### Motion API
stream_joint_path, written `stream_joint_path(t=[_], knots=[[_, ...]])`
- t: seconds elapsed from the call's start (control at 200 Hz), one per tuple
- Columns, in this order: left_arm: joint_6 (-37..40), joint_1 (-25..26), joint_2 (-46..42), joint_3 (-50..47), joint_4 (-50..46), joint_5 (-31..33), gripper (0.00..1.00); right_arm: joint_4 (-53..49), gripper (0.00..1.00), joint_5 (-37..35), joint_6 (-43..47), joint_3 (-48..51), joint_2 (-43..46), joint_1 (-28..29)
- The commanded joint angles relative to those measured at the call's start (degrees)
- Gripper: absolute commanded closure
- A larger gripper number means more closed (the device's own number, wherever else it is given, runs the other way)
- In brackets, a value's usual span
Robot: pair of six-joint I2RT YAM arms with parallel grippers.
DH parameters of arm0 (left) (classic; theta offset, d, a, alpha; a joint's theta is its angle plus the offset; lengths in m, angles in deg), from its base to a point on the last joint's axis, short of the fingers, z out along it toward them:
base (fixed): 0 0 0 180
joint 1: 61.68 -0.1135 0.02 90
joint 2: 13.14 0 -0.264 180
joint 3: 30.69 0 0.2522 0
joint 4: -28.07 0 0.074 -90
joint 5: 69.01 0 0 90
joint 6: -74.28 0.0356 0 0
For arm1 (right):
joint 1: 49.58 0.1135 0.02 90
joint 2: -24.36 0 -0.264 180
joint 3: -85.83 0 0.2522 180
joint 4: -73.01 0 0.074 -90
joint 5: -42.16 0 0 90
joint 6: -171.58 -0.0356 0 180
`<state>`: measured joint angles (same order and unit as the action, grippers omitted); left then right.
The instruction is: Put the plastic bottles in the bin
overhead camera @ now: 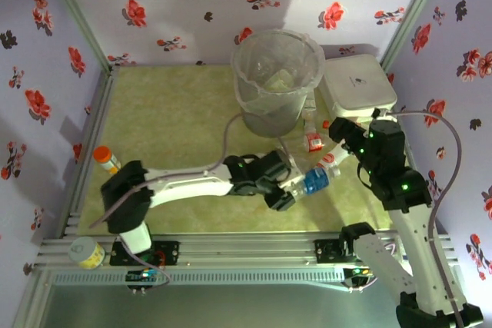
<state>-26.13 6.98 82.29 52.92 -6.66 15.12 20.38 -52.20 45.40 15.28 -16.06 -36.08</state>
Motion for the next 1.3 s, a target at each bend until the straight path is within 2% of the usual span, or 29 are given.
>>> stream_joint_path(t=[0.0,0.07,0.155,0.305,0.425,0.575,0.725,0.86,1.01,1.18,1.295], knots=[[-1.8,-5.0,-7.7,-4.9,4.6,-1.9,0.50,8.8,0.14,6.2,-5.4,1.3,0.7,-0.2],[-2.8,-8.2,-13.1,-8.4,7.4,-2.9,0.52,13.3,0.14,10.0,-7.5,2.9,-0.9,-0.1],[-4.3,-11.8,-19.6,-13.3,10.6,-2.8,0.60,14.1,0.14,11.1,-6.7,2.9,-3.0,0.1],[-7.4,-17.2,-28.0,-20.0,13.2,-2.7,0.67,18.6,0.13,13.9,-5.7,2.3,-5.5,2.6],[-9.5,-19.2,-31.4,-23.9,15.7,-2.6,0.70,19.5,0.09,12.3,-5.1,0.7,-9.9,8.9],[-10.2,-19.9,-32.2,-25.9,18.5,-4.3,0.76,27.5,0.02,11.5,-7.2,1.1,-17.6,17.2],[-10.0,-19.8,-32.1,-26.0,18.4,-6.7,0.74,33.9,0.01,12.9,-7.3,-0.5,-24.8,20.9],[-9.4,-20.0,-33.3,-26.9,18.9,-6.5,0.73,33.8,0.06,12.5,-8.4,-0.8,-29.0,21.9],[-9.2,-20.3,-33.1,-27.3,19.1,-5.7,0.73,38.7,0.16,15.8,-12.8,2.1,-29.3,22.1],[-9.4,-20.4,-31.4,-27.6,21.7,-6.1,0.72,42.0,0.19,17.4,-16.7,2.4,-31.3,22.7],[-9.7,-20.4,-30.6,-27.3,21.9,-6.2,0.72,42.9,0.31,17.3,-17.4,1.8,-32.3,23.2]])
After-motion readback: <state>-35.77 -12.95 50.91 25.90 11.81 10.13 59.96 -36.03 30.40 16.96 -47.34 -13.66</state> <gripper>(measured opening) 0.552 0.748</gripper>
